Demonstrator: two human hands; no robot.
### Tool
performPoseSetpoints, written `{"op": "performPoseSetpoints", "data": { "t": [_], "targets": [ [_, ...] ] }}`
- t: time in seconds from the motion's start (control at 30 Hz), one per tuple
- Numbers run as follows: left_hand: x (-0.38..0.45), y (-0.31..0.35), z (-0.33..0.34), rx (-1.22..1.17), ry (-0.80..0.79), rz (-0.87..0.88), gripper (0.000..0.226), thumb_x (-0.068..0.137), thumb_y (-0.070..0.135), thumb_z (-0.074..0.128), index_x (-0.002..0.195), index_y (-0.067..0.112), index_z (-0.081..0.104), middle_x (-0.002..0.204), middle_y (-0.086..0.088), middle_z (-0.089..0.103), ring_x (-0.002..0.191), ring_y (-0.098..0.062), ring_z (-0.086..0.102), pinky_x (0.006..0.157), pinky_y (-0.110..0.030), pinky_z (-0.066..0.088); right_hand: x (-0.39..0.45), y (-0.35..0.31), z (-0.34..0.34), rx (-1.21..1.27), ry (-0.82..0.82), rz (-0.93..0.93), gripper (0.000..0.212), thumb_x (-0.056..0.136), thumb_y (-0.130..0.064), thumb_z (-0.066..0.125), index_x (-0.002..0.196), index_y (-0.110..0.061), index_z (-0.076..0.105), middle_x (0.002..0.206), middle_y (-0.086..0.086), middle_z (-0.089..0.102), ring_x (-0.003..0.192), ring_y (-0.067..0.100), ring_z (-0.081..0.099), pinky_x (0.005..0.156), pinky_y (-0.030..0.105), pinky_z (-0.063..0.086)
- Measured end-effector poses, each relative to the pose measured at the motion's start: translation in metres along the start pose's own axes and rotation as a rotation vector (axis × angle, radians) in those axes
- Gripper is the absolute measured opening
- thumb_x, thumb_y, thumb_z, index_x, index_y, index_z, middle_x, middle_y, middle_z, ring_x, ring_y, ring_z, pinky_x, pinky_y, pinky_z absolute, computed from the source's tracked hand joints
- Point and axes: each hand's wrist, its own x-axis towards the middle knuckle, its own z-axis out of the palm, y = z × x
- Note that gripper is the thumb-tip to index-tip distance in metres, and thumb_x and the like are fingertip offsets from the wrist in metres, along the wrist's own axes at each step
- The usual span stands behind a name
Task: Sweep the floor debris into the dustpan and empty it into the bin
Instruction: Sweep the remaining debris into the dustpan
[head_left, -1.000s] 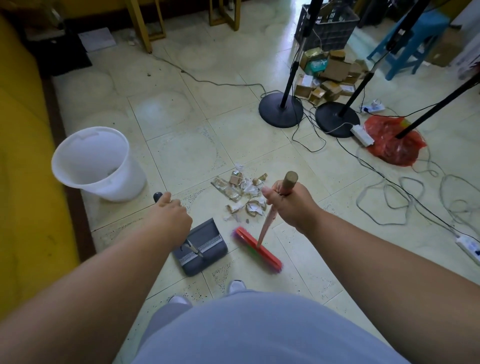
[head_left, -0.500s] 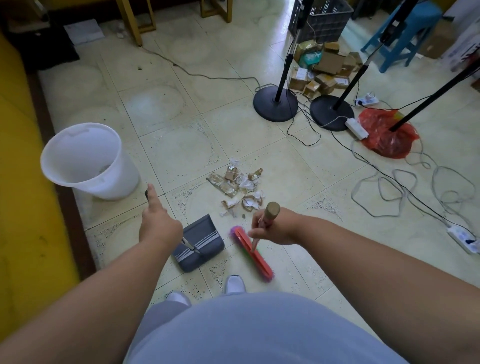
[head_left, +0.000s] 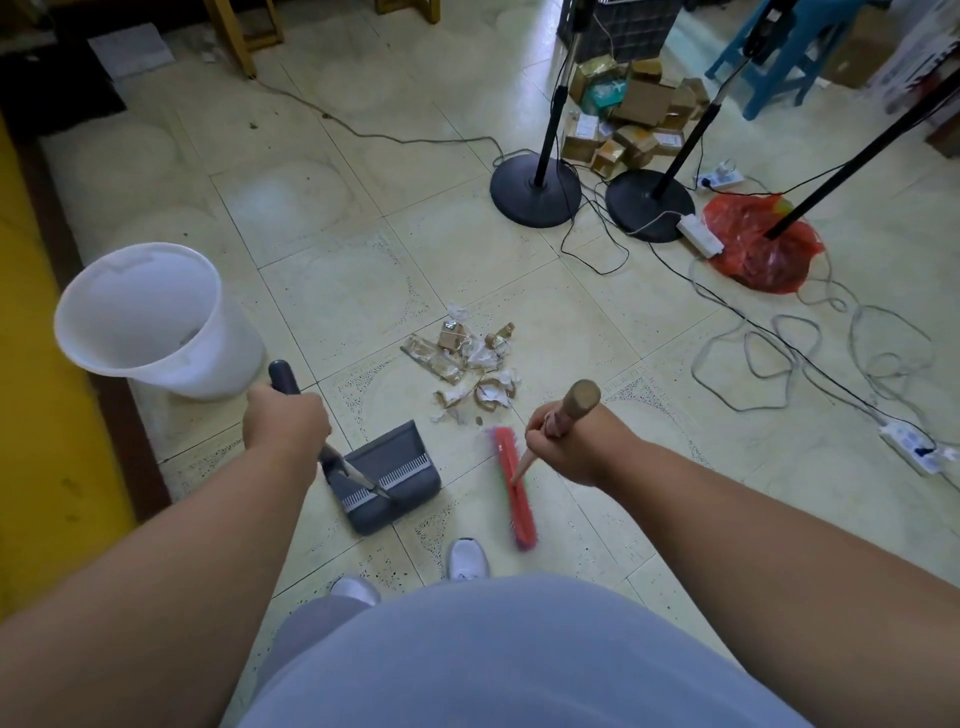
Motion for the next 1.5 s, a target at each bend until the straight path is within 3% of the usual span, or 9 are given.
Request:
{"op": "performPoseSetpoints", "data": {
  "t": [0.07,0.17,0.23,0.37,0.53,0.7,0.87,1.13,1.5],
  "targets": [
    [-0.006,0.014,-0.001,0.078,0.035,0.033,0.03,0.076,0.026,0.056,0.104,0.016,0.049,0.097,-0.014,0.066,0.087,-0.036,0.066,0.08,-0.05,0.056,0.004,0.006,-0.005,0.022,0.077,0.067,0.044,0.069,-0.042,0.034,0.075,-0.006,0.059,0.076,0.008,0.067,0.075,0.03,0.062,0.064,0.038,0.055],
    [-0.021,0.029,-0.002,0.315,0.036,0.204,0.017,0.092,0.028,0.051,0.096,0.012,0.048,0.081,-0.011,0.057,0.071,-0.032,0.059,0.058,-0.034,0.045,0.01,0.016,-0.011,0.093,0.155,0.173,0.029,0.07,-0.037,0.036,0.062,-0.01,0.039,0.061,0.004,0.054,0.059,0.026,0.047,0.053,0.033,0.039],
    [-0.025,0.033,-0.002,0.436,0.018,0.317,0.018,0.095,0.031,0.047,0.097,0.013,0.048,0.081,-0.01,0.056,0.069,-0.031,0.055,0.058,-0.033,0.041,0.01,0.019,-0.013,0.199,0.203,0.263,0.023,0.072,-0.032,0.041,0.06,-0.014,0.033,0.059,0.003,0.045,0.057,0.021,0.038,0.053,0.032,0.032],
    [-0.022,0.035,-0.005,0.586,-0.015,0.475,0.015,0.095,0.036,0.042,0.095,0.021,0.043,0.073,-0.01,0.061,0.063,-0.032,0.062,0.063,-0.039,0.054,0.012,0.028,-0.018,0.265,0.233,0.349,0.021,0.073,-0.029,0.045,0.06,-0.016,0.034,0.058,0.0,0.043,0.056,0.019,0.037,0.053,0.032,0.031],
    [-0.004,0.051,-0.011,0.782,-0.044,0.701,0.022,0.096,0.04,0.039,0.088,0.02,0.042,0.059,-0.008,0.058,0.055,-0.029,0.056,0.06,-0.038,0.052,0.034,0.02,-0.022,0.21,0.204,0.374,0.018,0.075,-0.022,0.043,0.061,-0.016,0.033,0.06,0.003,0.044,0.057,0.02,0.036,0.054,0.033,0.03],
    [0.025,0.073,-0.023,0.949,-0.124,0.915,0.024,0.096,0.04,0.043,0.081,0.021,0.04,0.065,-0.002,0.052,0.059,-0.027,0.052,0.058,-0.032,0.046,0.064,-0.014,-0.003,0.272,0.199,0.474,0.017,0.081,-0.02,0.044,0.065,-0.014,0.04,0.064,0.007,0.046,0.06,0.023,0.038,0.056,0.032,0.031],
    [0.074,0.087,-0.049,1.012,-0.174,0.94,0.025,0.091,0.037,0.048,0.073,0.022,0.038,0.066,0.0,0.051,0.061,-0.025,0.052,0.054,-0.028,0.04,0.102,-0.068,0.018,0.531,0.36,0.686,0.017,0.081,-0.021,0.048,0.065,-0.017,0.044,0.066,0.003,0.049,0.059,0.022,0.044,0.057,0.029,0.036],
    [0.131,0.11,-0.075,1.011,-0.238,1.046,0.023,0.093,0.04,0.048,0.084,0.018,0.048,0.067,0.0,0.052,0.066,-0.027,0.054,0.053,-0.028,0.036,0.17,-0.139,0.021,0.66,0.549,0.737,0.019,0.084,-0.024,0.053,0.066,-0.016,0.053,0.065,0.0,0.056,0.061,0.023,0.054,0.058,0.026,0.042],
    [0.149,0.14,-0.038,1.006,-0.294,1.002,0.023,0.095,0.038,0.046,0.083,0.018,0.047,0.068,0.0,0.053,0.065,-0.026,0.054,0.052,-0.028,0.032,0.205,-0.134,-0.031,0.614,0.56,0.582,0.021,0.078,-0.018,0.05,0.06,-0.017,0.041,0.06,-0.002,0.046,0.055,0.02,0.044,0.054,0.029,0.038]
  ]
}}
